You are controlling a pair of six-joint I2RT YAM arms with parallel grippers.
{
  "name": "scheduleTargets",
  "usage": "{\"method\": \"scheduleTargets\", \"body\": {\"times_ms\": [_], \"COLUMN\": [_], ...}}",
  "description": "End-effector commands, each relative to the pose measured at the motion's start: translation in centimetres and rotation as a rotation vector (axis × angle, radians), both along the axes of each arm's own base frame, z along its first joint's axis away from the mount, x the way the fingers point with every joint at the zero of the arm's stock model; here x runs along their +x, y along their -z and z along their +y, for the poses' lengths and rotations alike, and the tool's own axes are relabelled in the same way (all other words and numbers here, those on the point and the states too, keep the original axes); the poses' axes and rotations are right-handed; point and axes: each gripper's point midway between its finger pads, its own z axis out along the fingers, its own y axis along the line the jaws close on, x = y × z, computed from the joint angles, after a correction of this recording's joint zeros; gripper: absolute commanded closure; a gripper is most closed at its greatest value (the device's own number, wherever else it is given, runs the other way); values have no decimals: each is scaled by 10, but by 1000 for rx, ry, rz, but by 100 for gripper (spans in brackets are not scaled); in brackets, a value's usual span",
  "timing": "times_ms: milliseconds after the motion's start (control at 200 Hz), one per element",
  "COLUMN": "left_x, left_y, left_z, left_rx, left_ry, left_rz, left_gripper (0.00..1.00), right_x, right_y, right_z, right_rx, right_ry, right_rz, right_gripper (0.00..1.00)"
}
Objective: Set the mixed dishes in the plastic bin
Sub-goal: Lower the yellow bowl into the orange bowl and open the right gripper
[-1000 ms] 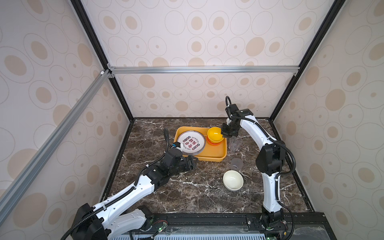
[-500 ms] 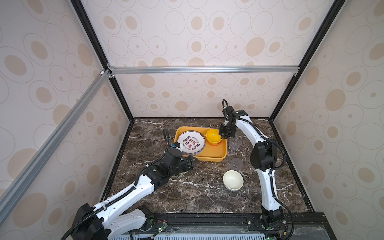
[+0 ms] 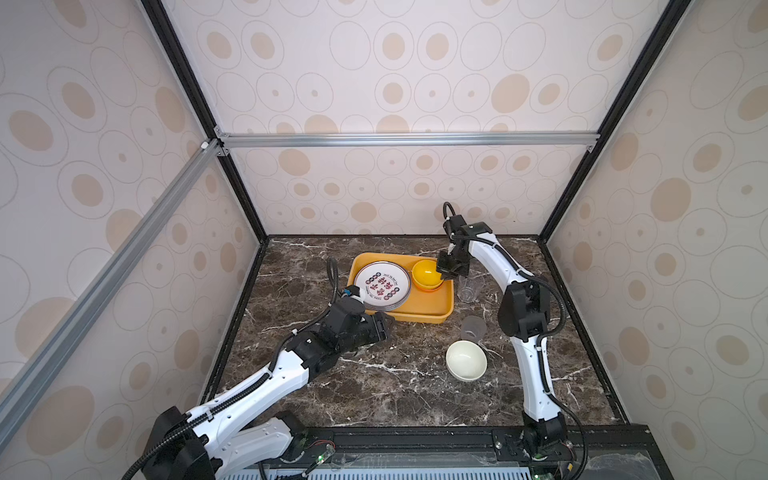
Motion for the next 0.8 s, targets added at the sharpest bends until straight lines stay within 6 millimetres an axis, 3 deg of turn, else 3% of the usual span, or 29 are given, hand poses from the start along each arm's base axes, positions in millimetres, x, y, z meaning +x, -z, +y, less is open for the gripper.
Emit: {"method": "scheduleTargets", "body": {"times_ms": [0, 155, 255, 360, 795], "left_x": [1, 1, 1, 1, -4], "left_y": [-2, -2, -3, -2, 2], "left_z": [5, 5, 5, 5, 0], "left_rx": [-2, -2, -5, -8, -38], "left_ry": [-24, -21, -21, -22, 5], "left_rz": [-1, -1, -2, 0, 6], "left_gripper": [29, 29, 29, 29, 29], "right_x": [5, 5, 5, 4, -14], "right_y": [1, 3, -1, -10, -51], "right_z": [-2, -1, -1, -1, -9], "right_rx": [1, -3, -1, 2, 10], "right_ry": [18, 17, 18, 16, 10], "right_rz": [-2, -1, -6, -25, -101], "right_gripper": [100, 100, 89, 82, 76]}}
